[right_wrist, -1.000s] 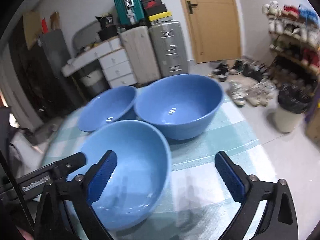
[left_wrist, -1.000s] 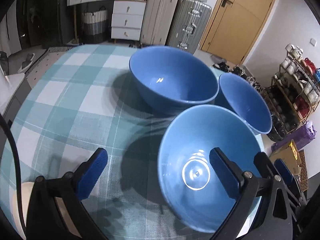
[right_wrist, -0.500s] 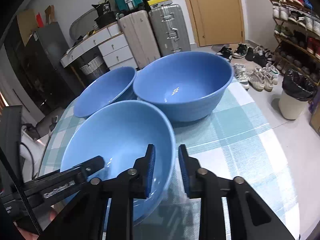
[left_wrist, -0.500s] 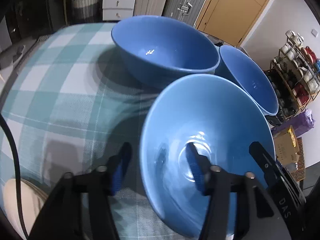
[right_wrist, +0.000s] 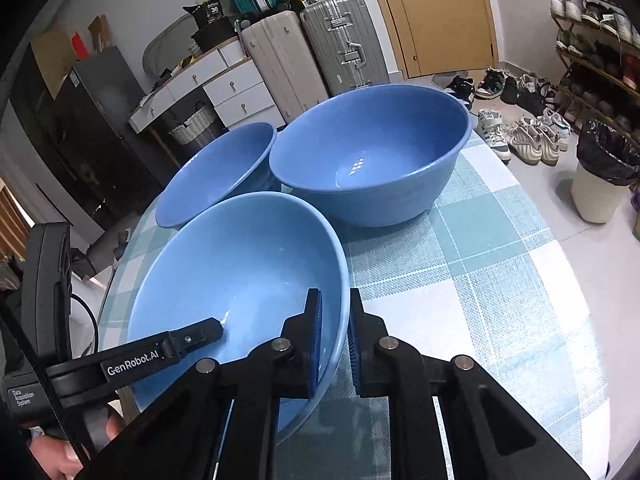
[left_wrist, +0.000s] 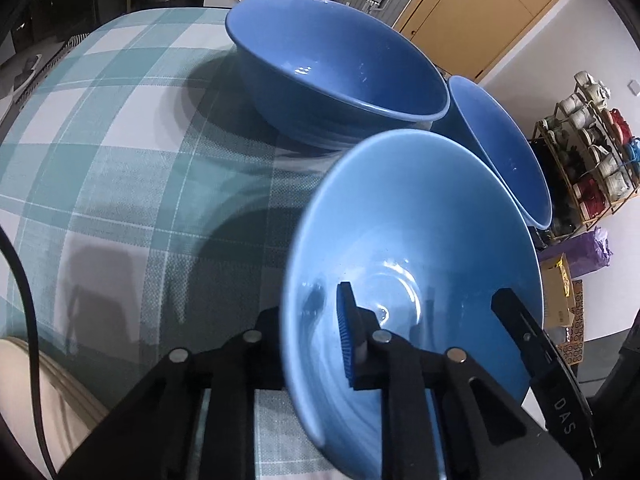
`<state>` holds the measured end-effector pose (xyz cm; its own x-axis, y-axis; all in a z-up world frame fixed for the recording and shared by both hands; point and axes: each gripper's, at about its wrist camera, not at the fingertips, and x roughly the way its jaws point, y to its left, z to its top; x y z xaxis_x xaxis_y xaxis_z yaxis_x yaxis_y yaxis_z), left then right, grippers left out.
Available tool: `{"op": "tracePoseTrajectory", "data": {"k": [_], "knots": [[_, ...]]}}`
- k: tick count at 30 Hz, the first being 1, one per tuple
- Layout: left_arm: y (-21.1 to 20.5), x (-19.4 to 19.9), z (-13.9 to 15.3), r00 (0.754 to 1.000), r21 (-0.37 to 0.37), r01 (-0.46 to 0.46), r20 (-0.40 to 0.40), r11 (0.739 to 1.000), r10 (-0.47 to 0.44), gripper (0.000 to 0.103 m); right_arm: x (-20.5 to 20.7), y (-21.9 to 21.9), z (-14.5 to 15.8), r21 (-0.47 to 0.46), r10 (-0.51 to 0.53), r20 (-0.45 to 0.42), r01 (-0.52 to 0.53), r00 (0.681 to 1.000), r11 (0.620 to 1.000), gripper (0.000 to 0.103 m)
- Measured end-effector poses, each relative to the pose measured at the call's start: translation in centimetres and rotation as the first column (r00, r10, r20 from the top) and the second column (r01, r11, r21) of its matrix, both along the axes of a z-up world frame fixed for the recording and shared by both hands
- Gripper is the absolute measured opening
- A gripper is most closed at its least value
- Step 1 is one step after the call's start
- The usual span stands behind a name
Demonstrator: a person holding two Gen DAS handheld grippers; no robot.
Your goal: Organize plates and bowls
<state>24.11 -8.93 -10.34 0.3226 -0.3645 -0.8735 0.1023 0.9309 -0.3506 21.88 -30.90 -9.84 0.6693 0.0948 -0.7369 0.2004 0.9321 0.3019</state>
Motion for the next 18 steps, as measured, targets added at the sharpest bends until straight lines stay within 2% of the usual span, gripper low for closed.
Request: {"op": "tracePoseTrajectory", "data": {"k": [11,18], "knots": [[-1.4,-3.0,0.0,1.000,0.055,0.022,0.012,0.998,-0.023,0.014,-3.0,-0.1,0.5,-0.029,-0.017,-0.024,0.016,1.000,0.999,0.010],[-2.3,-6.2,0.1,1.000,0.093,0.029,0.007,0.995,-0.030,0.014,-7.3,0.0,0.7,-0.046,-0.027,-0.040,0.025,0.999,0.999,0.010]]}}
